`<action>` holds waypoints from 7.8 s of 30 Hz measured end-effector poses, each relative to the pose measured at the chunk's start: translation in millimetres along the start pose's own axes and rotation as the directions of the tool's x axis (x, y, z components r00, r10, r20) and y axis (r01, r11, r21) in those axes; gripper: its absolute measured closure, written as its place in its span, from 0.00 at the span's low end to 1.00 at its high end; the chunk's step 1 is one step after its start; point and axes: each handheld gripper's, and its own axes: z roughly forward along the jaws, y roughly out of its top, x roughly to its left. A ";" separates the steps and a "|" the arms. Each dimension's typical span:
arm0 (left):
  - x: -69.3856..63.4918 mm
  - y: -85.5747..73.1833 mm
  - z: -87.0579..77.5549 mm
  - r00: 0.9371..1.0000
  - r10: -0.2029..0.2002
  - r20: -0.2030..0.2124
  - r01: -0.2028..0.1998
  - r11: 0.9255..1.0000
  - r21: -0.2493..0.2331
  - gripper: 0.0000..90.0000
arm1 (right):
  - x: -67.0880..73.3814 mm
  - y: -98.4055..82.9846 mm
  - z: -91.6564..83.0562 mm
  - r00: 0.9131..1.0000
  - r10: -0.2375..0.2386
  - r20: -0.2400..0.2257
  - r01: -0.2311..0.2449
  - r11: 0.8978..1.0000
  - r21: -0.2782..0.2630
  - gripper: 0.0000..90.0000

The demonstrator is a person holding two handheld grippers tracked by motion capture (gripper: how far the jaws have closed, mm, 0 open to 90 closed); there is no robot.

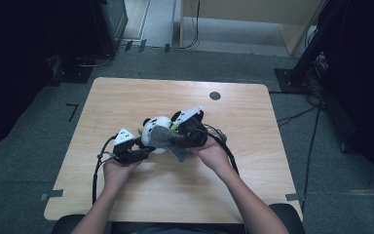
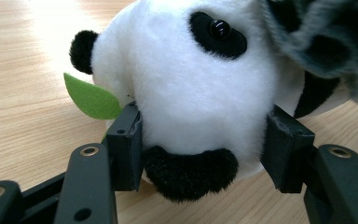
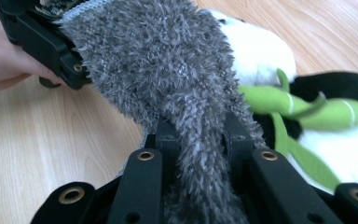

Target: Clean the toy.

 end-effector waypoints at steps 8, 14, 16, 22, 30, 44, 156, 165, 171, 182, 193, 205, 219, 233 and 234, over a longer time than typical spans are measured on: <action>0.2 -0.1 0.0 1.000 0.003 0.001 -0.003 1.000 0.000 0.45 | -14.1 -12.1 -16.3 0.999 0.041 0.016 -0.041 0.999 -0.003 0.83; -0.2 -0.3 0.2 1.000 0.010 0.001 -0.010 1.000 -0.002 0.45 | -29.8 -20.9 -29.5 0.996 0.080 0.044 -0.079 0.997 -0.023 0.83; -0.5 -0.3 0.1 1.000 0.015 0.001 -0.015 1.000 0.000 0.45 | -34.4 -23.4 -32.1 0.994 0.097 0.048 -0.096 0.995 -0.028 0.83; -0.5 -0.8 0.1 1.000 0.020 -0.001 -0.020 1.000 0.008 0.45 | -48.6 -31.1 -40.8 0.988 0.135 0.079 -0.132 0.990 -0.048 0.83; 0.1 -0.9 0.3 1.000 0.019 -0.006 -0.019 1.000 0.015 0.45 | -67.6 -54.2 -47.8 0.973 0.213 0.091 -0.210 0.977 -0.041 0.84; 0.7 -1.2 0.6 1.000 0.009 0.001 -0.009 1.000 0.004 0.44 | -51.7 -28.7 -72.8 0.983 0.170 0.068 -0.158 0.977 -0.146 0.84; 4.2 0.7 0.3 0.999 0.013 0.032 -0.014 0.999 0.029 0.44 | 13.7 10.9 28.1 0.997 0.072 -0.009 -0.073 0.997 -0.041 0.84; 4.4 0.5 0.3 0.999 0.018 0.033 -0.019 0.999 0.030 0.44 | 14.6 -5.7 21.9 0.999 0.052 0.006 -0.052 0.998 -0.019 0.84; 4.3 1.1 0.2 0.999 0.023 0.035 -0.024 0.999 0.034 0.44 | 15.7 -17.2 18.0 0.999 0.054 0.007 -0.054 0.999 -0.008 0.84; 4.5 1.5 -0.2 0.999 0.034 0.039 -0.035 0.998 0.044 0.44 | 17.2 -35.9 9.9 0.997 0.077 0.007 -0.078 0.997 0.001 0.84; 5.4 2.9 -0.7 0.999 0.029 0.043 -0.031 0.998 0.061 0.44 | 29.2 -56.1 2.2 0.996 0.077 0.037 -0.078 0.997 0.026 0.84; 5.4 3.6 -0.8 0.999 0.031 0.043 -0.034 0.997 0.066 0.44 | 17.9 -87.9 -17.5 0.990 0.131 0.050 -0.133 0.991 0.029 0.84; 5.8 4.0 -0.8 0.998 0.029 0.047 -0.032 0.997 0.066 0.44 | -3.2 -115.2 -46.9 0.978 0.185 0.094 -0.187 0.982 0.014 0.84; 4.5 4.4 -0.8 0.999 0.033 0.043 -0.036 0.997 0.072 0.44 | 27.3 -70.6 -34.3 0.994 0.109 0.005 -0.109 0.993 -0.044 0.84; 4.4 4.4 -0.8 0.998 0.036 0.042 -0.039 0.997 0.073 0.44 | 28.5 -64.4 -30.4 0.994 0.105 -0.002 -0.105 0.993 -0.051 0.84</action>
